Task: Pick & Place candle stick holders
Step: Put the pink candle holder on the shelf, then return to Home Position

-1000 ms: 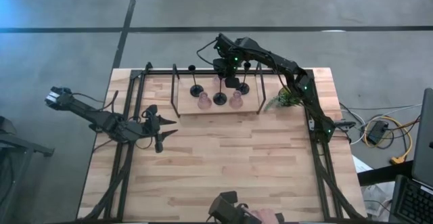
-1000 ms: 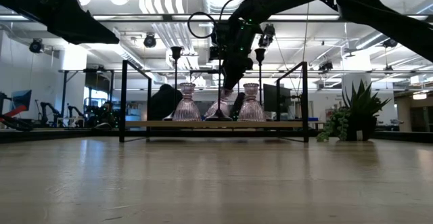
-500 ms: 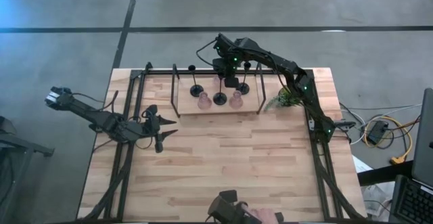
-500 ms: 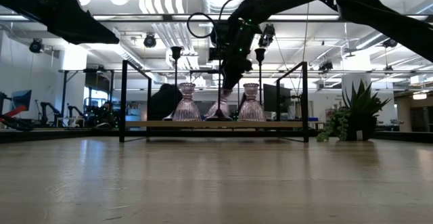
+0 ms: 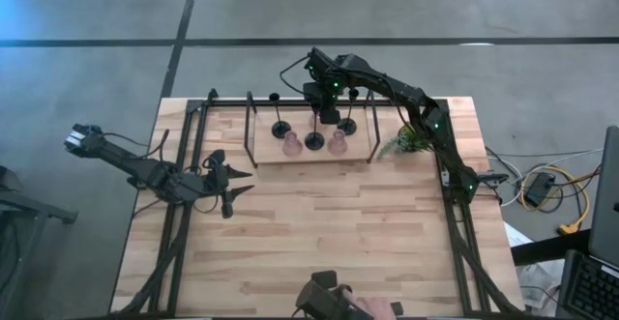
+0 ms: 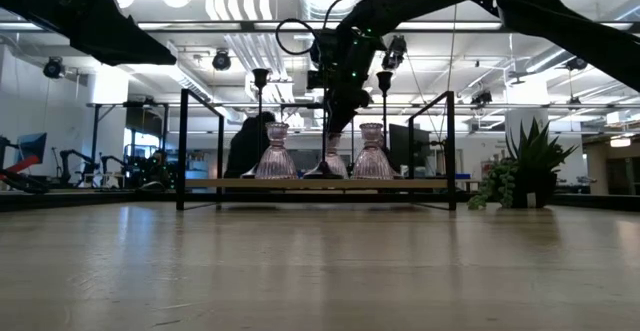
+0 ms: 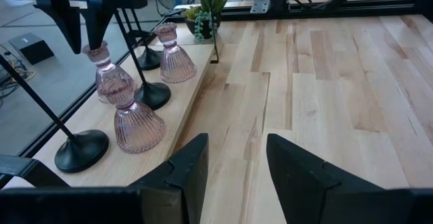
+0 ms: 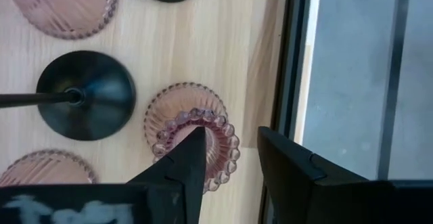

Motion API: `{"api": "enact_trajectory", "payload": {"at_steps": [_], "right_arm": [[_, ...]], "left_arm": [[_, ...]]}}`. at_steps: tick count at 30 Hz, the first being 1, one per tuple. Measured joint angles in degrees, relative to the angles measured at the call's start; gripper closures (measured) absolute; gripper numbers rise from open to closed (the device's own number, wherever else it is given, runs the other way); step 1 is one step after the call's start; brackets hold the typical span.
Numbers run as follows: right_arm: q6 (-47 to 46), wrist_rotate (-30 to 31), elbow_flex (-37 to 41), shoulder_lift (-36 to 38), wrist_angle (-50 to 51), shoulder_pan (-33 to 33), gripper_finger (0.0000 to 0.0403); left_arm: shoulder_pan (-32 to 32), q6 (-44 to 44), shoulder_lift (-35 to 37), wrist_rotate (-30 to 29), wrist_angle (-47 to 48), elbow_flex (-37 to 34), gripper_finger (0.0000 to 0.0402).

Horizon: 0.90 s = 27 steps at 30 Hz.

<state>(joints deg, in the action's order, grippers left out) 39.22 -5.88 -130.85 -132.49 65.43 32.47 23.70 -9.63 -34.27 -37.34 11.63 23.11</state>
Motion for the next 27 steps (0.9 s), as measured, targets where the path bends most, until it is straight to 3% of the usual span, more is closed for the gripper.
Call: {"api": "enact_trajectory", "payload": {"at_steps": [12, 27], "right_arm": [[-0.22, -0.08, -0.01, 0.00, -1.36, 0.00, 0.0281], [-0.22, -0.04, -2.40, 0.31, -1.35, -0.37, 0.0243]], "left_arm": [[0.01, 0.00, 0.00, 0.00, -0.01, 0.00, 0.0248], [0.00, 0.00, 0.01, 0.00, 0.01, 0.00, 0.0248]]}}
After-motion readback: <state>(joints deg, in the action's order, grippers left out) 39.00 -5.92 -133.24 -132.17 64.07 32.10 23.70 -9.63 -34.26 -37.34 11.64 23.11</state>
